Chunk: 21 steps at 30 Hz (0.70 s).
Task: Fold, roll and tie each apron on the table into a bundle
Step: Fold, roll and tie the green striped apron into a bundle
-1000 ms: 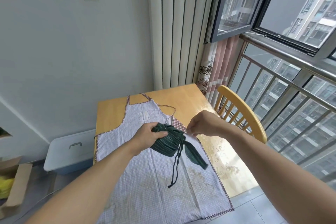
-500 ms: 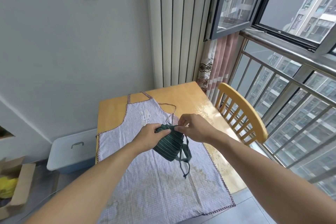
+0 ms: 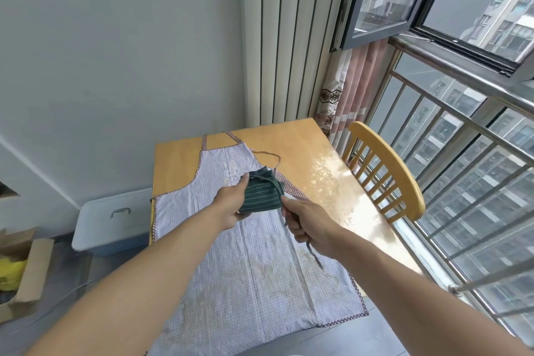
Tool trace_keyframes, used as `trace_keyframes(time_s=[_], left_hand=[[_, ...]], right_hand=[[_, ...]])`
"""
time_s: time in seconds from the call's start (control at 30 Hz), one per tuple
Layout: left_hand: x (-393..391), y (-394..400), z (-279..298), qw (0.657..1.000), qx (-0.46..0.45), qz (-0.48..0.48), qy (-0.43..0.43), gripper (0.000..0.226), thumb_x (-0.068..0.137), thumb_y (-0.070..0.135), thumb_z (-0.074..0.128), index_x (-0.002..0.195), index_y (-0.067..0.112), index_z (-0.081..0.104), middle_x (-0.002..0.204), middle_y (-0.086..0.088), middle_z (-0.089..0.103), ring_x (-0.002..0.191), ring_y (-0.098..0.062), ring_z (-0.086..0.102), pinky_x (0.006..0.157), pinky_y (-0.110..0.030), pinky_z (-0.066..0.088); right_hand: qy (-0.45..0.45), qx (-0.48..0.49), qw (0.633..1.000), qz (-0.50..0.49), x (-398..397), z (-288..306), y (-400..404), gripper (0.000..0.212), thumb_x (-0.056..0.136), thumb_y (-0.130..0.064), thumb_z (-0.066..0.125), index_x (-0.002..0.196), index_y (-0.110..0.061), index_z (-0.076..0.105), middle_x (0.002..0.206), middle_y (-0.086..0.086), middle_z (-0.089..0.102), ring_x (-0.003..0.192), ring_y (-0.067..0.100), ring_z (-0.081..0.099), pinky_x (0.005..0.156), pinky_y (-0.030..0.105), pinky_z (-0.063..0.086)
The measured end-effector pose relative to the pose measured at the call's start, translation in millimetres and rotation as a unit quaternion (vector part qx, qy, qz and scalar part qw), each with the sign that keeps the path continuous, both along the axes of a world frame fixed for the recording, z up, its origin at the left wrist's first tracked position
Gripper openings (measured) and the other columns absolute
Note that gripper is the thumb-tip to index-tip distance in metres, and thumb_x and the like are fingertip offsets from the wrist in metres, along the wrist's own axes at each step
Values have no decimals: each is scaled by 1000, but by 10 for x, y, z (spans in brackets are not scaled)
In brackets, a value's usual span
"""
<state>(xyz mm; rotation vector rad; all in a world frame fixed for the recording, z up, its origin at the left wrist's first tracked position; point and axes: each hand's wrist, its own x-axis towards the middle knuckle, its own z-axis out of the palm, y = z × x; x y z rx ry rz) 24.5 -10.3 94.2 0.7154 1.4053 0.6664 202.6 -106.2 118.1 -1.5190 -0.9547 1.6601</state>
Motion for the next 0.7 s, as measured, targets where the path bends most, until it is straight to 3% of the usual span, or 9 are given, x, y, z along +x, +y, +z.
trace_keyframes(time_s=[0.1,0.27,0.37,0.43,0.5,0.6,0.7], left_hand=[[91,-26,-14,1000,-16,3,-22,56,91,59,61,108,6,66,106,-14,73,100,-29,69,77,-38,59],[209,-87,-13,998,-11,-41,-47,66,84,66,64,108,4,69,104,-14,76,95,-27,72,70,-34,58],[237,-109,-12,995,-2,-62,-80,53,88,55,68,109,6,69,101,-12,76,89,-26,71,72,-34,56],[248,-127,-28,995,16,-65,-79,38,94,41,67,111,7,70,99,-12,74,85,-24,68,69,-33,55],[253,-148,-25,995,38,-72,-63,29,98,32,63,112,8,70,102,-13,73,86,-24,67,70,-33,55],[205,-141,1,993,72,-84,-44,23,97,25,64,113,9,70,109,-16,75,90,-27,71,80,-39,58],[111,-122,59,987,98,-116,-60,23,96,20,67,116,9,68,106,-17,76,94,-31,74,84,-42,60]], right_hand=[[93,-50,994,35,-141,-142,-114,33,107,-41,46,86,-17,55,65,-1,39,56,14,26,51,27,20],[64,-46,995,58,-224,-251,-164,32,105,-42,50,90,-16,61,66,-1,46,56,13,32,52,28,21],[89,-80,993,-13,-193,-294,-138,30,105,-36,51,86,-16,61,64,-2,47,54,12,35,52,26,23],[93,-103,990,-15,-128,-307,-170,30,106,-34,50,88,-14,63,67,0,53,56,13,44,53,25,33],[-38,-91,992,74,-55,-239,-228,30,106,-31,51,100,-9,71,84,5,69,70,15,60,62,24,47],[-297,1,933,201,179,-111,-211,23,104,-18,57,117,-11,75,115,2,75,87,5,67,71,7,51],[-317,62,945,61,470,216,-55,11,99,-22,65,104,-18,73,100,-4,75,84,8,70,81,31,62]])
